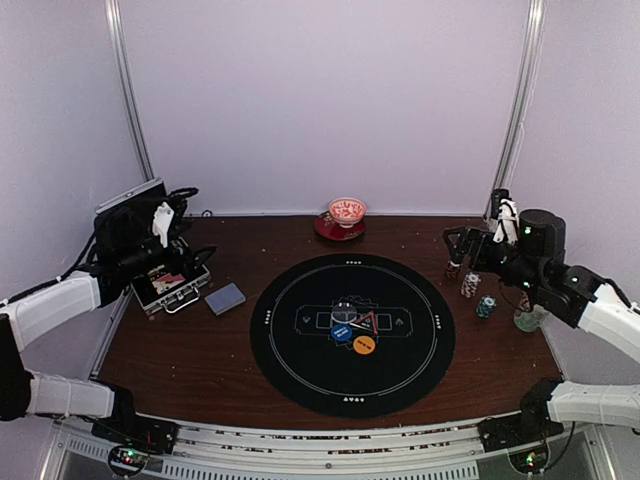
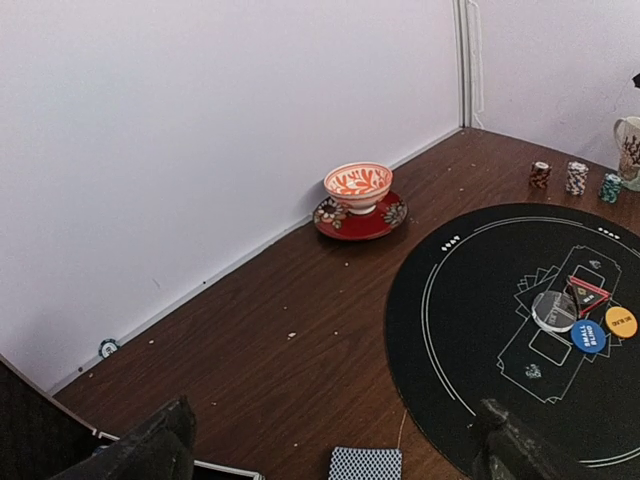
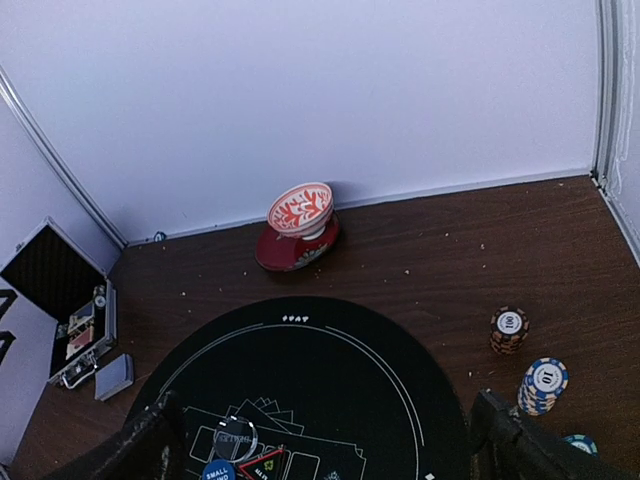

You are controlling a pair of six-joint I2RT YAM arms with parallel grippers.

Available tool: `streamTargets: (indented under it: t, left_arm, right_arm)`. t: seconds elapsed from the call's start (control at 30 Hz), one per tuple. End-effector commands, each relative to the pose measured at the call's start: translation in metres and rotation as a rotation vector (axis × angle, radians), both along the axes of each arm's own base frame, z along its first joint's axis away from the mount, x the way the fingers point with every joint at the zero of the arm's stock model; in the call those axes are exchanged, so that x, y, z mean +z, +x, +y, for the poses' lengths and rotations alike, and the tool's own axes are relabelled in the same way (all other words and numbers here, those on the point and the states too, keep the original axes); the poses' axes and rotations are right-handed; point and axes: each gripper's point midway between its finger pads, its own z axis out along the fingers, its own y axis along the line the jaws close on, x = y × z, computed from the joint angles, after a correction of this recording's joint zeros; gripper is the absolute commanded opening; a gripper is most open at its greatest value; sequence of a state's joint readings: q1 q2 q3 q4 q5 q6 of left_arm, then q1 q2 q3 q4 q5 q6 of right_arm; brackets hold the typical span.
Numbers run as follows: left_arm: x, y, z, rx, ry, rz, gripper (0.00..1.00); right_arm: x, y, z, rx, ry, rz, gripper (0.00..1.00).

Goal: Distribute texas hold em gaming equipment
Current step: Pick up the dealer button from the poker table mat.

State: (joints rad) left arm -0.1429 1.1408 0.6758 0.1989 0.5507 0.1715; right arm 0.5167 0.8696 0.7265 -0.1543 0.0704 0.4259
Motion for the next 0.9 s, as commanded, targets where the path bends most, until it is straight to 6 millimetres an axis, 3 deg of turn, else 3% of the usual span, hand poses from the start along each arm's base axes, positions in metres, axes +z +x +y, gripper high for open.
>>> streamTargets:
  t: [0.0, 0.1, 0.2, 0.3, 0.5, 0.63, 0.87]
  left_arm:
    - [0.017, -0.002, 0.005, 0.031, -0.023, -0.093, 0.98]
    - [0.016, -0.003, 0.005, 0.034, -0.026, -0.1, 0.98]
    - [0.015, -0.002, 0.005, 0.033, -0.027, -0.092, 0.98]
    - [0.012, -0.002, 0.003, 0.022, -0.032, -0.08, 0.98]
    - [0.005, 0.001, 0.002, 0.017, -0.032, -0.06, 0.98]
    - [-0.001, 0.004, 0.001, 0.015, -0.036, -0.042, 0.98]
    - [-0.018, 0.015, 0.0, 0.019, -0.032, 0.002, 0.98]
  right_arm:
    - [0.04, -0.012, -0.028, -0.12, 0.088, -0.12, 1.0]
    - [0.049, -0.025, -0.037, -0.152, 0.195, -0.121, 1.0]
    - [0.061, -0.035, -0.026, -0.049, 0.212, -0.204, 1.0]
    - [0.06, -0.03, -0.018, -0.021, 0.185, -0.179, 1.0]
    - [0.03, 0.003, 0.017, 0.042, 0.121, -0.027, 1.0]
    - [-0.007, 0.032, 0.026, -0.034, -0.013, 0.109, 1.0]
    - [-0.053, 0.053, 0.049, -0.143, -0.233, 0.211, 1.0]
